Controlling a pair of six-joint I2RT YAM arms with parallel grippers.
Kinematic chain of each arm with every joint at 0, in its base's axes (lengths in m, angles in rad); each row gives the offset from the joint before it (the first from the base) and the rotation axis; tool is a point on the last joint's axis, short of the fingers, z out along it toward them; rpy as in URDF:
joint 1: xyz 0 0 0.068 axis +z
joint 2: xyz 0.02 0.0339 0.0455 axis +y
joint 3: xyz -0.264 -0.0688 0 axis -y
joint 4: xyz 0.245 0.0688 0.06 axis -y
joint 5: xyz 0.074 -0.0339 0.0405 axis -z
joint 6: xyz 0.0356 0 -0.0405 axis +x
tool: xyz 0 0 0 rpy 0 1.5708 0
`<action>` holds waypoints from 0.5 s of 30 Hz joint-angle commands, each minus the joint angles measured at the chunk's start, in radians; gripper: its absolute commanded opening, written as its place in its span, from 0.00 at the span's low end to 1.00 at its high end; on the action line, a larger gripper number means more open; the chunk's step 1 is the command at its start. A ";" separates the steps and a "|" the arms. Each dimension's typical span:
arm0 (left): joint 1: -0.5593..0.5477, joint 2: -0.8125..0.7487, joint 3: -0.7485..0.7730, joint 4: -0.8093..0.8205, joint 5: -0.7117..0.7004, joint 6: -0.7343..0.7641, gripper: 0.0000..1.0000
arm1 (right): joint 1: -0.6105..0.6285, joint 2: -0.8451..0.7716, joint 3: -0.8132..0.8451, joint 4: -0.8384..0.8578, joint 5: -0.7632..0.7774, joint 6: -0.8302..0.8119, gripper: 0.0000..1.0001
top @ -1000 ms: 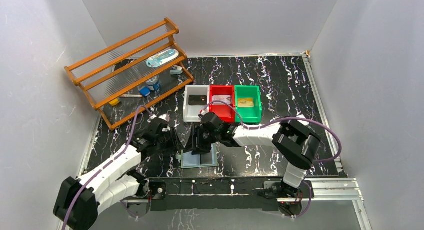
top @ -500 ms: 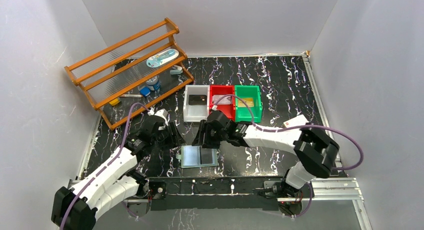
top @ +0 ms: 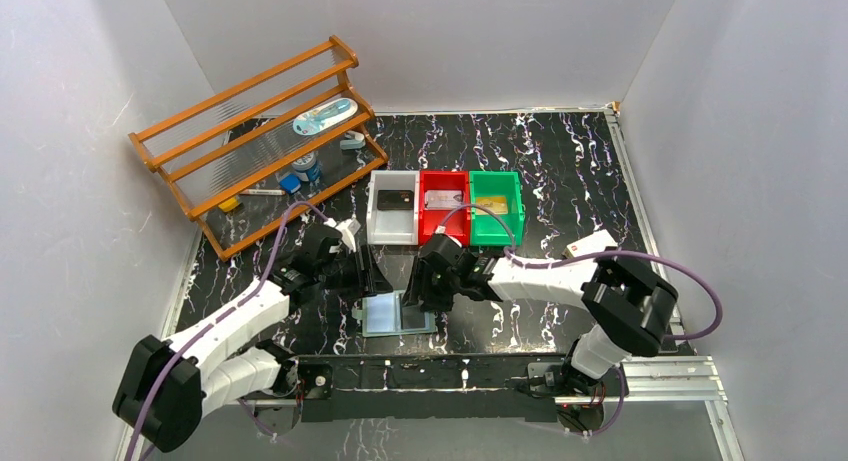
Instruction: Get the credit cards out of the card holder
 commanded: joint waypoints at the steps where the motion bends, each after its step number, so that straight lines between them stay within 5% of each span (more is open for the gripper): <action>1: -0.001 0.041 -0.023 0.023 0.067 0.007 0.51 | 0.003 0.044 0.060 -0.039 -0.006 0.033 0.59; 15: -0.006 0.063 -0.018 0.026 0.109 0.035 0.50 | 0.002 0.053 0.081 -0.094 0.024 0.036 0.57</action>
